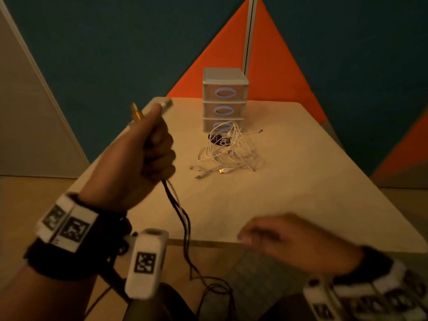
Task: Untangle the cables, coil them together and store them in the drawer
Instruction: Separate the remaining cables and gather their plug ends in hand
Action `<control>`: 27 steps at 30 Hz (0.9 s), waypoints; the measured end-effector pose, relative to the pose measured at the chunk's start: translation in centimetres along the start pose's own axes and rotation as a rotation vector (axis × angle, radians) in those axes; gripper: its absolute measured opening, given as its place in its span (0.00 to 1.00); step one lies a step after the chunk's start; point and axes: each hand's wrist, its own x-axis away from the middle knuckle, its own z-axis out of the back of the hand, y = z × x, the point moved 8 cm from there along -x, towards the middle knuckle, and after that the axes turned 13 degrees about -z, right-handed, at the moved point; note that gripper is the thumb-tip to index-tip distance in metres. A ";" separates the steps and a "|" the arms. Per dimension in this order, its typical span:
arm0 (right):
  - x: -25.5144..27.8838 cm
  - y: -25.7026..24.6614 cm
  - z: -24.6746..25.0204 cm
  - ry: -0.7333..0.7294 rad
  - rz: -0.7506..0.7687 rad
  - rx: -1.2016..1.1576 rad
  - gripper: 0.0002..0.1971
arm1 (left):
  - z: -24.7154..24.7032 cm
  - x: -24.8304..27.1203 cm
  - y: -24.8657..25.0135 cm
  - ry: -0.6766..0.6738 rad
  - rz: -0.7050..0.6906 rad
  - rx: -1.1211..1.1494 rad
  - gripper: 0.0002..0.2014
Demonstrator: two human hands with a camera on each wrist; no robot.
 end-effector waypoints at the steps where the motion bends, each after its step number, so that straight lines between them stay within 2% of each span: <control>1: -0.8 -1.1 2.5 0.053 0.008 -0.028 0.08 | -0.2 0.3 -0.9 0.009 0.018 -0.006 0.21; 3: -3.1 -3.0 7.0 0.178 -0.002 0.013 0.06 | -0.2 0.8 -2.4 0.030 0.034 -0.040 0.19; 5: -6.2 -4.2 9.5 0.261 -0.038 0.164 0.06 | -0.1 1.0 -3.5 0.047 0.032 -0.090 0.17; 10: -13.8 -3.4 8.7 0.278 -0.205 0.684 0.12 | 0.8 1.4 -4.6 0.119 0.077 -0.025 0.16; 13: -16.2 -2.3 7.9 0.274 -0.266 0.841 0.14 | 1.9 1.8 -5.0 0.131 0.129 0.062 0.17; 16: -17.4 -1.4 7.8 0.252 -0.304 0.856 0.17 | 2.4 2.0 -5.0 0.094 0.142 0.058 0.18; 19: -18.0 -0.9 7.4 0.197 -0.274 0.837 0.18 | 2.4 1.9 -4.9 0.051 0.126 0.034 0.17; 24: -18.1 -1.2 7.9 0.180 -0.238 0.818 0.08 | 2.4 1.6 -5.6 0.054 0.132 0.016 0.16; 27: -17.2 -2.5 10.5 0.205 -0.173 0.615 0.08 | 2.1 1.2 -5.7 0.041 0.122 -0.006 0.16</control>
